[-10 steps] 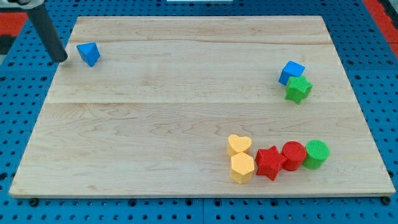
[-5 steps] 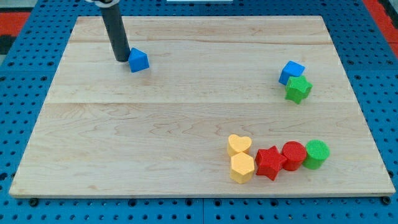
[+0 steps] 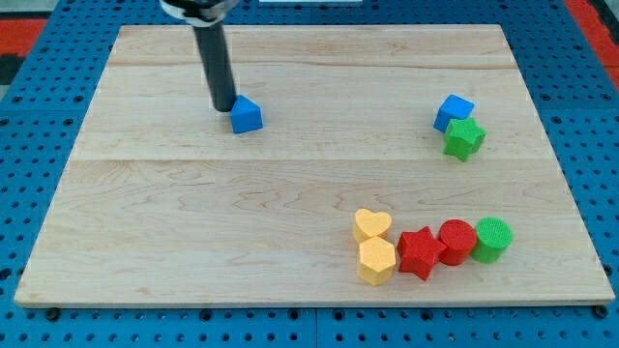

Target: Move the blue triangle above the red star

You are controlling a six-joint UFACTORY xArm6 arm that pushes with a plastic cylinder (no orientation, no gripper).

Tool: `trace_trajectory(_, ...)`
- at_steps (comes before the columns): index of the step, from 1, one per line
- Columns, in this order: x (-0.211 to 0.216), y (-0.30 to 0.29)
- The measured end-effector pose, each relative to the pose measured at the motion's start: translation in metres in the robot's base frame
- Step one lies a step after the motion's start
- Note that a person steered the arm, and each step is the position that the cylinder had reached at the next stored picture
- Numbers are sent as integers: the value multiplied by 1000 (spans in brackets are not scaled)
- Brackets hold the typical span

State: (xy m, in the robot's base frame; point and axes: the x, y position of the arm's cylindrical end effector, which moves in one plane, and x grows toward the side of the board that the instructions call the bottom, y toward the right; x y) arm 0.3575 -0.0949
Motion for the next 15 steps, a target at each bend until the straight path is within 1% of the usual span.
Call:
trace_trajectory(1,8,38)
trace_trajectory(2,29,47)
trace_trajectory(3,44,35)
trace_trajectory(4,64,48)
trace_trajectory(5,77,74)
trace_trajectory(6,101,90)
trace_trajectory(7,113,115)
trace_trajectory(9,113,178)
trace_trajectory(10,119,195)
trace_trajectory(11,132,185)
trace_trajectory(12,136,168)
trace_trajectory(13,136,166)
trace_trajectory(14,134,131)
trace_trajectory(15,122,125)
